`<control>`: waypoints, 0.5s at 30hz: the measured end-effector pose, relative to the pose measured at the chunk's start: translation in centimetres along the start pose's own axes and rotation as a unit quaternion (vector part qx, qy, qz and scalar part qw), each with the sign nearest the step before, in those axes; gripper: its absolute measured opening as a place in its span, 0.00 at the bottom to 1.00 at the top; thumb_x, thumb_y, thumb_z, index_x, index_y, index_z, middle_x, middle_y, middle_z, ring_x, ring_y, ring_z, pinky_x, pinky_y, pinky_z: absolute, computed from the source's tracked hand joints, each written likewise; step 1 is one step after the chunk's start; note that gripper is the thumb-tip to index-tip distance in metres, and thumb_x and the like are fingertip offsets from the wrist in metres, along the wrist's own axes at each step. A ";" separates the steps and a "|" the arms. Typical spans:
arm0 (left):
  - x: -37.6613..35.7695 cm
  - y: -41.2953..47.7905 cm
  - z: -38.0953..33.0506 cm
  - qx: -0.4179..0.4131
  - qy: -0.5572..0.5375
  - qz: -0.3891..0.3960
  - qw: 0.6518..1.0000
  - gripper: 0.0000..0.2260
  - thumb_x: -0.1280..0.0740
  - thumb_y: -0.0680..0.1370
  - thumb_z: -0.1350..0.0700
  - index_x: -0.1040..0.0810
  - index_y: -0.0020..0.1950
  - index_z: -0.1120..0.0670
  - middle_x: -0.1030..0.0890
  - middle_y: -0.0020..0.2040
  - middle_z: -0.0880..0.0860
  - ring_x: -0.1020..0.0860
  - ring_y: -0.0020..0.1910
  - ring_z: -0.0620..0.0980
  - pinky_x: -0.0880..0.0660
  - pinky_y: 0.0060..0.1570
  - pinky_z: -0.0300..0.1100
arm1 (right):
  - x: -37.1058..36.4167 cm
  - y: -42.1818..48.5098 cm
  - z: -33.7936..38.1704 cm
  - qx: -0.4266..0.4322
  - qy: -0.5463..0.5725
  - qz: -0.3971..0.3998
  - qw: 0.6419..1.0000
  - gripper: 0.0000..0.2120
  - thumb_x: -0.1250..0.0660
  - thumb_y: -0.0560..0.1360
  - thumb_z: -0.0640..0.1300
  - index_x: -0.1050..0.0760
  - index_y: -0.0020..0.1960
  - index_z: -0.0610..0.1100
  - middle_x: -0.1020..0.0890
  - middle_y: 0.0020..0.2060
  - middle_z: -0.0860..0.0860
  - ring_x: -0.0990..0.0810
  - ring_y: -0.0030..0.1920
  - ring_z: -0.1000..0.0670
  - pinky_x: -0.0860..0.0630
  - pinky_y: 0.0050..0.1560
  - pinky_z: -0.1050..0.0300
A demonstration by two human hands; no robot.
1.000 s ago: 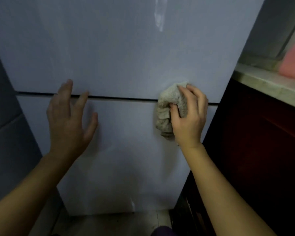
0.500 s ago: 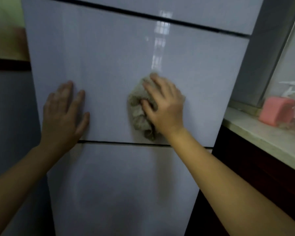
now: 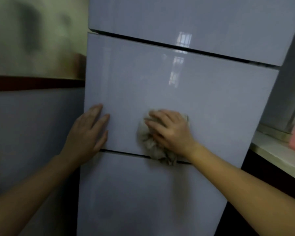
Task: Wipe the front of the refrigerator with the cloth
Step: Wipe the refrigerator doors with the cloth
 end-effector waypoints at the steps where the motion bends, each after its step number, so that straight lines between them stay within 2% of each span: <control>1: 0.2 -0.1 0.2 0.002 0.001 0.001 1.000 0.23 0.39 0.81 0.51 0.26 0.72 0.63 0.32 0.77 0.66 0.30 0.74 0.66 0.29 0.68 0.61 | 0.1 2.0 -0.8 -0.001 -0.008 -0.013 1.000 0.11 0.27 0.77 0.46 0.15 0.58 0.45 0.16 0.59 0.42 0.16 0.55 0.38 0.21 0.53 0.48; 5: 0.1 0.0 -0.1 0.021 -0.004 -0.010 1.000 0.23 0.38 0.80 0.51 0.24 0.71 0.63 0.31 0.76 0.66 0.30 0.74 0.65 0.28 0.69 0.60 | 0.3 10.8 -3.6 -0.042 -0.040 -0.076 0.995 0.13 0.26 0.76 0.46 0.16 0.59 0.43 0.17 0.61 0.40 0.18 0.57 0.35 0.23 0.52 0.45; 8: -0.4 -0.1 -0.3 0.023 -0.003 -0.014 1.000 0.24 0.38 0.80 0.50 0.26 0.72 0.62 0.33 0.77 0.65 0.33 0.76 0.63 0.31 0.71 0.58 | -0.5 14.7 -3.4 -0.075 -0.037 -0.096 0.992 0.15 0.29 0.77 0.46 0.18 0.61 0.41 0.17 0.61 0.43 0.19 0.59 0.36 0.23 0.54 0.44; 12: -1.0 -0.4 -0.2 0.015 0.016 -0.023 0.999 0.25 0.38 0.81 0.49 0.28 0.75 0.61 0.34 0.78 0.65 0.35 0.77 0.63 0.39 0.75 0.55 | -2.4 13.5 -0.6 -0.053 -0.029 -0.098 0.993 0.13 0.31 0.81 0.45 0.18 0.64 0.42 0.17 0.63 0.44 0.19 0.60 0.37 0.26 0.58 0.45; 15: -1.2 -0.5 -0.2 0.013 0.027 -0.021 0.999 0.25 0.38 0.82 0.48 0.29 0.76 0.61 0.35 0.79 0.65 0.35 0.78 0.63 0.39 0.77 0.55 | -3.4 10.7 1.4 -0.013 -0.022 -0.076 0.997 0.12 0.31 0.82 0.46 0.17 0.62 0.44 0.17 0.64 0.44 0.18 0.61 0.38 0.25 0.58 0.46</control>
Point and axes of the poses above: each hand's wrist, its own y-axis towards the middle knuckle, its own x-axis out of the back of the hand, z = x × y, the point moved 1 cm from there along y, towards the middle knuckle
